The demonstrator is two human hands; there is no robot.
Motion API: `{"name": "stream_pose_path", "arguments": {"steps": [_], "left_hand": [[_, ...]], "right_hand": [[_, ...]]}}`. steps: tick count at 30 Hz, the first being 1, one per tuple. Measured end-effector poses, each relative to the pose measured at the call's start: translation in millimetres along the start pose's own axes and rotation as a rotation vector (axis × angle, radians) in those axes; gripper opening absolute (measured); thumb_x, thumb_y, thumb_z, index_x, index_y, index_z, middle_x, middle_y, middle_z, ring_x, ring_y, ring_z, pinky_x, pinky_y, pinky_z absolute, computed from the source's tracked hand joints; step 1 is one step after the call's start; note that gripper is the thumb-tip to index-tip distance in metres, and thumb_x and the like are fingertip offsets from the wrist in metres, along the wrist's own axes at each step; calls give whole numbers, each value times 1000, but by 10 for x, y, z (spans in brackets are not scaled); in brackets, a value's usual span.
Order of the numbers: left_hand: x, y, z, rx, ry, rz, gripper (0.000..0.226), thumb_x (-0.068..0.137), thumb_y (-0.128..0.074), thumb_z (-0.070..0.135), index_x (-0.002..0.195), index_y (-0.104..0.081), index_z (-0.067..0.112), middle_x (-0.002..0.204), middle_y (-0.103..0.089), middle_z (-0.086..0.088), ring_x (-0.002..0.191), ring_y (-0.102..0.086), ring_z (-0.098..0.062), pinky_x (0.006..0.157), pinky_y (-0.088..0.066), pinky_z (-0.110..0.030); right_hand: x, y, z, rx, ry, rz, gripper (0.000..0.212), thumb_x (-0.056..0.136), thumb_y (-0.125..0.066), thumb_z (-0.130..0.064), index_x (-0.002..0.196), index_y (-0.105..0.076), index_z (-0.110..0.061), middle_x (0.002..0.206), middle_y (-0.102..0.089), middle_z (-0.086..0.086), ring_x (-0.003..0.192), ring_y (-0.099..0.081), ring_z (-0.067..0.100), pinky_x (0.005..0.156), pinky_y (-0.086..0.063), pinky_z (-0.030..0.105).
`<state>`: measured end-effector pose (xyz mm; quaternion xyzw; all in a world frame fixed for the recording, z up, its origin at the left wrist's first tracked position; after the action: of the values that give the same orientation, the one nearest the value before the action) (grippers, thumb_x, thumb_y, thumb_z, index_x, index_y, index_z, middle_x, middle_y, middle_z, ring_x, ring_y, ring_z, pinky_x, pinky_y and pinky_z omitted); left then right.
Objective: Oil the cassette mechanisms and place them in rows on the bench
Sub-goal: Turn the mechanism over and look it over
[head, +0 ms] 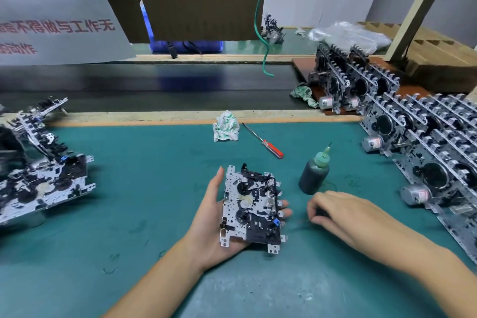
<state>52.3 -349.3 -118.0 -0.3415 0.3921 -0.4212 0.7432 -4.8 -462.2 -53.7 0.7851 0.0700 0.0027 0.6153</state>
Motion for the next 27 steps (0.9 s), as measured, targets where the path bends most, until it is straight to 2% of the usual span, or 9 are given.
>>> {"name": "stream_pose_path", "arguments": {"steps": [3, 5, 8, 10, 13, 19, 23, 25, 27], "left_hand": [[-3, -1, 4, 17, 3, 21, 90, 71, -54, 66, 129, -54, -3, 135, -47, -31, 122, -52, -41, 104, -40, -49], [12, 20, -13, 31, 5, 47, 89, 75, -49, 68, 130, -54, -2, 135, -48, -30, 118, -54, -40, 104, -40, -48], [48, 69, -35, 33, 4, 74, 84, 81, -38, 71, 121, -63, 0, 125, -58, -24, 106, -61, -35, 94, -48, -42], [72, 116, -50, 43, 10, 93, 83, 83, -33, 71, 113, -69, 2, 121, -63, -22, 104, -64, -32, 90, -51, -40], [85, 175, -64, 78, 16, 132, 85, 86, -28, 72, 118, -66, 3, 127, -58, -24, 110, -61, -33, 98, -44, -44], [97, 150, -49, 81, 17, 103, 78, 87, -30, 69, 108, -72, 6, 119, -65, -18, 103, -66, -28, 83, -55, -35], [80, 138, -55, 78, 23, 106, 76, 87, -31, 68, 109, -72, 7, 121, -64, -17, 105, -65, -28, 84, -55, -35], [79, 140, -50, 83, 23, 109, 76, 86, -32, 68, 110, -72, 7, 122, -63, -17, 107, -65, -28, 86, -54, -35], [78, 142, -44, 85, 19, 116, 76, 85, -33, 68, 110, -72, 7, 123, -63, -17, 106, -65, -28, 85, -55, -35]], "right_hand": [[-9, 109, 66, 272, -61, 86, 15, 98, -39, -34, 88, -32, -43, 76, -57, -16, 69, -51, 6, 65, -40, 17], [25, 133, 25, 707, -68, 132, 12, 96, -45, -34, 85, -43, -39, 62, -52, -5, 51, -43, 6, 52, -36, 16], [129, -95, -90, 1147, -150, -10, 21, 90, -55, -40, 74, -61, -27, 48, -39, -7, 40, -26, 6, 38, -25, 14], [184, -275, -189, 1192, -195, -139, 32, 88, -58, -43, 65, -65, -21, 43, -35, -6, 37, -20, 7, 37, -19, 15], [219, -422, -220, 1218, -251, -206, 34, 86, -54, -39, 61, -63, -18, 42, -35, -5, 37, -18, 7, 37, -17, 15], [245, -479, -255, 1193, -235, -240, 37, 98, -47, -30, 62, -54, -23, 50, -58, 2, 36, -50, 10, 37, -39, 17], [228, -472, -269, 1143, -218, -262, 37, 97, -46, -33, 63, -50, -23, 47, -54, 1, 31, -38, 8, 38, -30, 17], [227, -455, -258, 1100, -217, -246, 37, 95, -47, -36, 61, -51, -24, 42, -47, -2, 32, -28, 8, 45, -27, 18], [224, -419, -236, 1061, -223, -207, 36, 94, -49, -36, 61, -52, -22, 41, -37, -6, 37, -23, 9, 42, -24, 16]]}}
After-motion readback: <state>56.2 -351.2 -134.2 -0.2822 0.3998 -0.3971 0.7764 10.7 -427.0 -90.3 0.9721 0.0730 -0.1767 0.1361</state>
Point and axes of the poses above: each hand's wrist, its own x-axis towards the middle knuckle, its own y-axis out of the back of the hand, z = x × y, the point moved 10 cm from there along x, towards the middle knuckle
